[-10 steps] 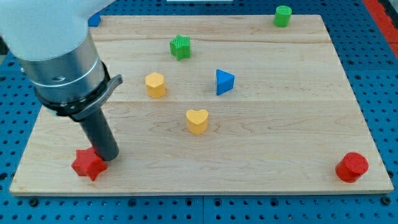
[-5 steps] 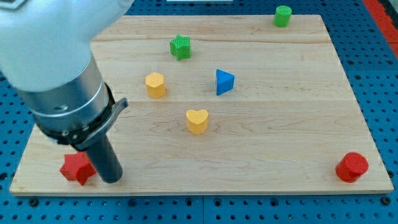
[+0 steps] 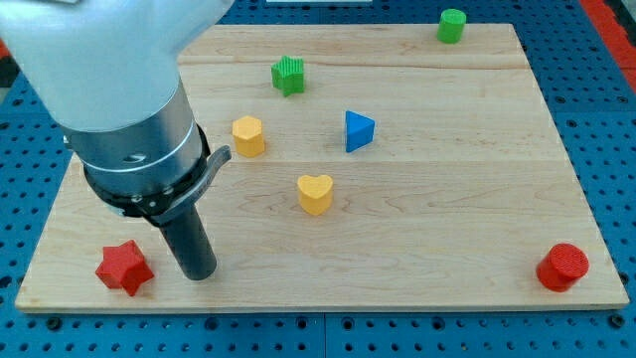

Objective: Nudge the red star left a bit

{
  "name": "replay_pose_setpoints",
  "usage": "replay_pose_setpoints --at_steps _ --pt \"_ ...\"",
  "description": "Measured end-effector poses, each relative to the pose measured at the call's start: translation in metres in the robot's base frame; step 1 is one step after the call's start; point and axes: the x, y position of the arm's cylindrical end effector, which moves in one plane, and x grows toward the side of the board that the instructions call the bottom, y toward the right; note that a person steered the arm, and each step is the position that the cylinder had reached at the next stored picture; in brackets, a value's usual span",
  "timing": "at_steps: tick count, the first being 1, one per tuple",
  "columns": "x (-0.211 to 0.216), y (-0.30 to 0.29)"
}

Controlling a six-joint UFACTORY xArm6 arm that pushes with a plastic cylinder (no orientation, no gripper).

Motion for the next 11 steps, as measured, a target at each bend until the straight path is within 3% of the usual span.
replay_pose_setpoints --at_steps 6,11 --pt "0.000 -0.060" --pt "-0.007 -0.071"
